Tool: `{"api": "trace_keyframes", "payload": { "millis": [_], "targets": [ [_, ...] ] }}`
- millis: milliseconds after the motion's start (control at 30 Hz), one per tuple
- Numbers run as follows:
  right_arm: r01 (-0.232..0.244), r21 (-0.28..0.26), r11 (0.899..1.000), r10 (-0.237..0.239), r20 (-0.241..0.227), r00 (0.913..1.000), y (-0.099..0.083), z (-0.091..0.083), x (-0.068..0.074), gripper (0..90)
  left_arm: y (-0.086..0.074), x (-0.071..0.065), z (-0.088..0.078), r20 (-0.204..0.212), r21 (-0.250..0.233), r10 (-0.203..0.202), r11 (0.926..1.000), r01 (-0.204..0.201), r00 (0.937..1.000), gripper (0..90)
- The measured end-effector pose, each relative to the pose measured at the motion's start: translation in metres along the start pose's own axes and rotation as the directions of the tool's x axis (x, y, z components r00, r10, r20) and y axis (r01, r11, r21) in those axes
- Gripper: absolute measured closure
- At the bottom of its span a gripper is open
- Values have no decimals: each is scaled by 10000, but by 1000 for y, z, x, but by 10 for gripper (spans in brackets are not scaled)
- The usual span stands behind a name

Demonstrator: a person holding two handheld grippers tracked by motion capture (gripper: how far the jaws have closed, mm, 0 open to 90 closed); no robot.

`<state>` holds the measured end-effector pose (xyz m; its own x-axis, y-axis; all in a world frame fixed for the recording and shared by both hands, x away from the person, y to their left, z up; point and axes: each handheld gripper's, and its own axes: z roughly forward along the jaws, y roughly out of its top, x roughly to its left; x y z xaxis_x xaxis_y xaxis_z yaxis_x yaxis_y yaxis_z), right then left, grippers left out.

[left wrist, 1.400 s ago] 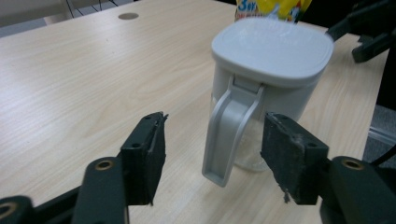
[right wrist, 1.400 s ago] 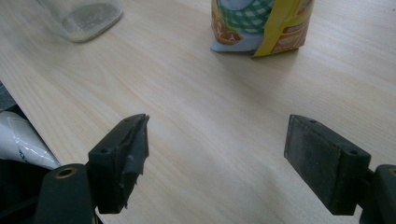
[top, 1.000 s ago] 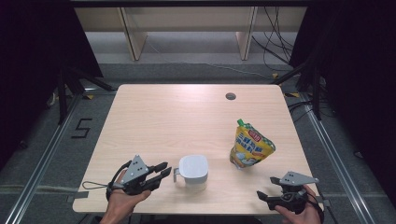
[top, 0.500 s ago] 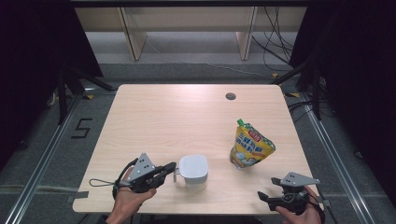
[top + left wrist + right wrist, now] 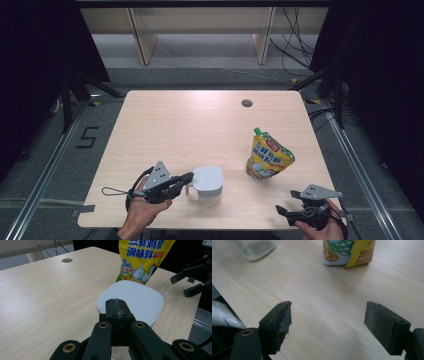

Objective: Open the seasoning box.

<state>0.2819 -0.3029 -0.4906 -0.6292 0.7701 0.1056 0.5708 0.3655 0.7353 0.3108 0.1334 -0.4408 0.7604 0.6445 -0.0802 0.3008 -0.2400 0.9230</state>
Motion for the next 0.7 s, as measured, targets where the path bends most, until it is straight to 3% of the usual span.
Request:
{"api": "trace_keyframes", "payload": {
  "millis": [33,67,133,200,300,433,500,633,700],
  "targets": [
    [1,-1,10000,-1,0,10000,0,0,0,228,0,-1,0,-48,61,-133,9999,133,9999,889],
    [-4,-7,10000,4,-9,10000,0,0,0,228,1,0,0,-18,67,72,10000,-72,10000,890],
    [2,-43,10000,-3,-69,10000,0,1,-1,228,1,1,0,-12,73,53,10000,-53,10000,889],
    [-18,-52,10000,17,-87,10000,0,1,-1,228,0,0,1,-1,24,-153,9999,153,9999,889],
    [-26,-48,10000,26,-100,9999,0,1,0,228,0,2,0,10,39,21,10000,-21,10000,889],
    [59,-24,10000,-59,19,10000,0,0,0,228,-1,2,0,9,1,-45,10000,45,10000,889],
    [-271,20,9996,271,-14,9996,0,-1,3,228,-2,2,0,-5,-12,-193,9998,193,9998,889],
    [117,-145,9998,-117,-45,9999,1,0,2,248,-2,2,0,-1,-15,-254,9997,254,9997,888],
    [-71,-102,9999,66,-487,9988,1,0,6,263,-2,3,0,1,-9,-69,10000,69,10000,888]
  ]
}}
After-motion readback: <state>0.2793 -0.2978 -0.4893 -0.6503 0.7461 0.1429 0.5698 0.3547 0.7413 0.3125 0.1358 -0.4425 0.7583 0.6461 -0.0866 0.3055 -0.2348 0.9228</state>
